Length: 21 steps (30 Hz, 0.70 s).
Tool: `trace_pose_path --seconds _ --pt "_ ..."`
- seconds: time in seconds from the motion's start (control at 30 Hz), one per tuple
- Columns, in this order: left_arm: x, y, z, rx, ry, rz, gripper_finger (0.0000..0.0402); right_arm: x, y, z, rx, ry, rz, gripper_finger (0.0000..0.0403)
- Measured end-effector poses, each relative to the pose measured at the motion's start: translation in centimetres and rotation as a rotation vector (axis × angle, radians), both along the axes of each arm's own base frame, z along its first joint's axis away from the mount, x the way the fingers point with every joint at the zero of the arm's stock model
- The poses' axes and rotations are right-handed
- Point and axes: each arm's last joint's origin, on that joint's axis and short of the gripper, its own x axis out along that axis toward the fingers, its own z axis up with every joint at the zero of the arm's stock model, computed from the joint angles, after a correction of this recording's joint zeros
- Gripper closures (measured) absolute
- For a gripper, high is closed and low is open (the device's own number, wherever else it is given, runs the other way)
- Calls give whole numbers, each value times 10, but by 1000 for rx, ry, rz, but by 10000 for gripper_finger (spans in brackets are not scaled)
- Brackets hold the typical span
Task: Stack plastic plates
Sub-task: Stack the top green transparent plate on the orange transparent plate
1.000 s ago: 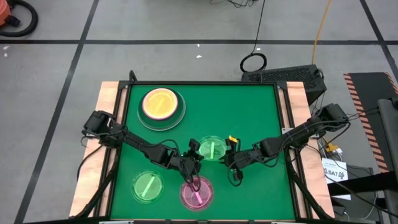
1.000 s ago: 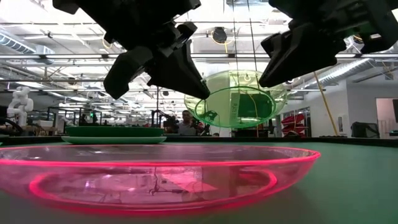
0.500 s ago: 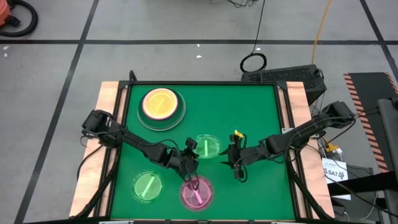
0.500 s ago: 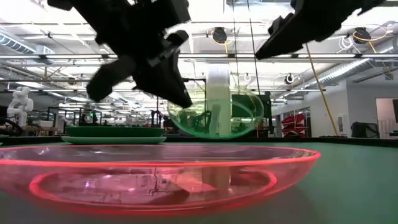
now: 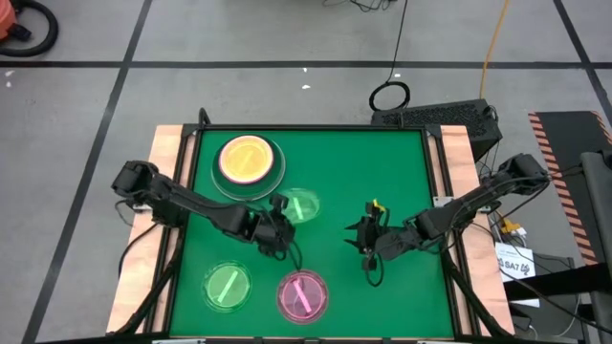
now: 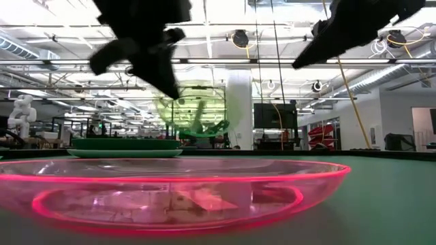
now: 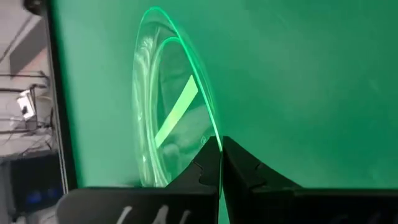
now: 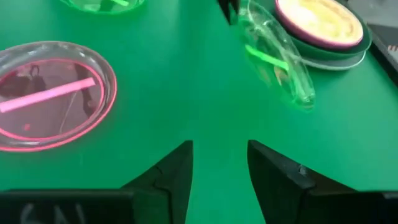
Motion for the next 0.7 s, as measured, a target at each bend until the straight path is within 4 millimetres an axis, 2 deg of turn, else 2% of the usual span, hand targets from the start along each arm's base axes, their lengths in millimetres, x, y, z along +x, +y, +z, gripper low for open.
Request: trace_pose_path --seconds 0.1,0.17,0.3,0.43,0.53,0.7 --pt "-12 6 7 -8 35 44 398 -1 1 0 9 2 -4 259" --pt "-12 5 19 -30 -31 36 398 -1 1 -1 7 9 -6 259" --pt "-26 6 38 -40 -58 32 398 -2 0 -2 7 18 -11 259" --pt "-45 14 51 -43 -45 118 398 -2 0 -2 12 20 -14 259" --pt "-59 21 54 -21 -4 177 398 -2 0 -2 12 21 -14 259" --pt "-67 29 58 -21 14 237 398 -3 0 -2 3 28 -9 259"
